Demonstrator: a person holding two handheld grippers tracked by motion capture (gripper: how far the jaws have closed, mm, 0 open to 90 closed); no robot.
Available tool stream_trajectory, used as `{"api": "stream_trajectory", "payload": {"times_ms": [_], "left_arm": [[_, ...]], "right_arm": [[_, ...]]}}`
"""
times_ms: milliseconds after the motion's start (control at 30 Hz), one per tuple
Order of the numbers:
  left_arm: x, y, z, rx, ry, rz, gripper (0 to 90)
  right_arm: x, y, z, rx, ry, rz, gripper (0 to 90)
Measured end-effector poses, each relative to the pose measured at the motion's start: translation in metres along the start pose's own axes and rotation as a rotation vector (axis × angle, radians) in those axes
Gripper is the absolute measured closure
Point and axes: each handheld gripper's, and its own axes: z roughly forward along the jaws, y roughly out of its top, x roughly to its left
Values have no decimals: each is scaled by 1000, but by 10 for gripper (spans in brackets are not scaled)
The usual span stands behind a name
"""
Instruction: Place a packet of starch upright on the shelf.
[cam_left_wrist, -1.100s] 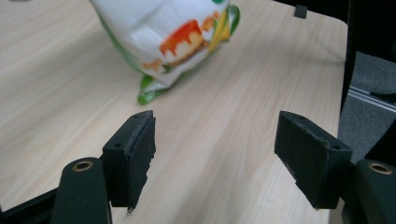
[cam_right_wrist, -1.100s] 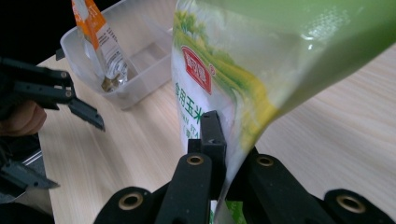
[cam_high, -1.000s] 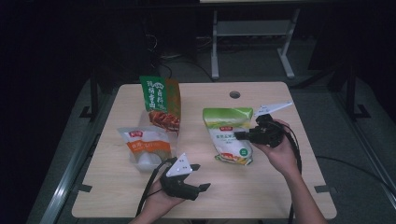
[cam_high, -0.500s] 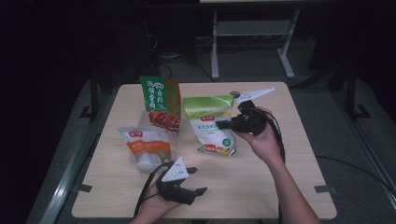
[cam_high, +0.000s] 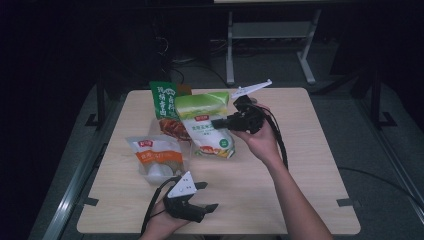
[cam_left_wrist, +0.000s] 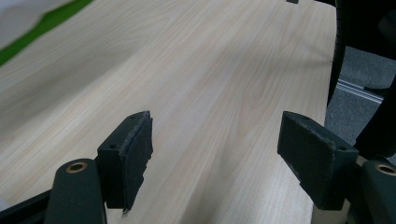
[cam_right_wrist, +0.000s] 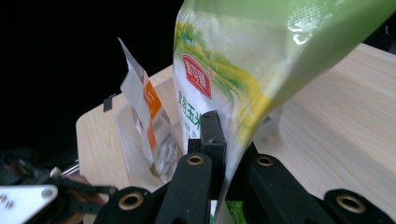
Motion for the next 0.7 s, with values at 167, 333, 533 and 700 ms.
{"api": "stream_trajectory", "payload": {"times_ms": [167,333,533,700], "left_arm": [[1,-1,-2,-3,-4,0,260],[1,-2,-1,3,-12,2,259],[-1,-1,-1,11,-17,27,258],[-1,-2,-2,9,-16,21,258]], "right_arm": [[6,15,18,1,18,-12,900],[9,25,37,-2,34,-18,900],[12,32,58,17,46,-23,900],[15,38,75,23,62,-19,900]]}}
